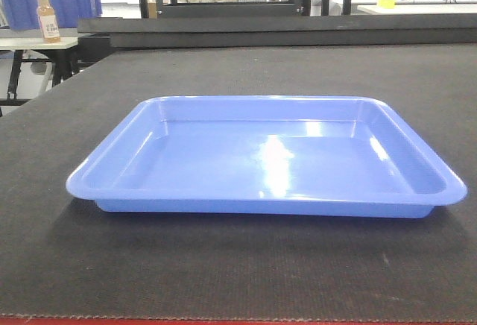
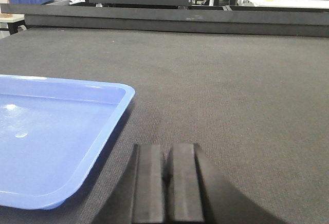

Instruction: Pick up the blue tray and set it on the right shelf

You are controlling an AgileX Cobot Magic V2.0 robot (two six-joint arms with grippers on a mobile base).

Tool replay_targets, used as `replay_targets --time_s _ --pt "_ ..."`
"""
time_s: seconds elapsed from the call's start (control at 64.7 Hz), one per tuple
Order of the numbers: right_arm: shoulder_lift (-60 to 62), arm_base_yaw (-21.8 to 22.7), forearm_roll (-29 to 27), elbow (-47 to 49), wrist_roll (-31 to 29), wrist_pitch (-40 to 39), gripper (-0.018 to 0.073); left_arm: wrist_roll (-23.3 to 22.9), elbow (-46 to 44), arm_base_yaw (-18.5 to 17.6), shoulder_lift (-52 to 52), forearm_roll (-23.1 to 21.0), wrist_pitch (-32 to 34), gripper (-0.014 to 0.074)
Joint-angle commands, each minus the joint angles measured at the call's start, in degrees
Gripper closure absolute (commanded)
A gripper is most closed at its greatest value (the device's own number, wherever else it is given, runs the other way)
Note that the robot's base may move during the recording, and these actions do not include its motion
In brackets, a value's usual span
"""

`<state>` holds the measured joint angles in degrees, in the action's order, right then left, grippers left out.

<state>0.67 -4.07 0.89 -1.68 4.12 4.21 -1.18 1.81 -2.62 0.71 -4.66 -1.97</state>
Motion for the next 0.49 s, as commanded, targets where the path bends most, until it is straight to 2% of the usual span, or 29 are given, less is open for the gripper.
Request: replay_targets --time_s 0.0,0.479 --pt "1.1 0.3 -0.2 1.4 0.3 -5.0 0.0505 -0.3 1.5 0.0 0.7 0.1 4.8 0.0645" --pt "1.1 0.3 -0.2 1.4 0.3 -5.0 0.0505 -0.3 1.5 0.0 0.7 0.1 4.9 0.0645"
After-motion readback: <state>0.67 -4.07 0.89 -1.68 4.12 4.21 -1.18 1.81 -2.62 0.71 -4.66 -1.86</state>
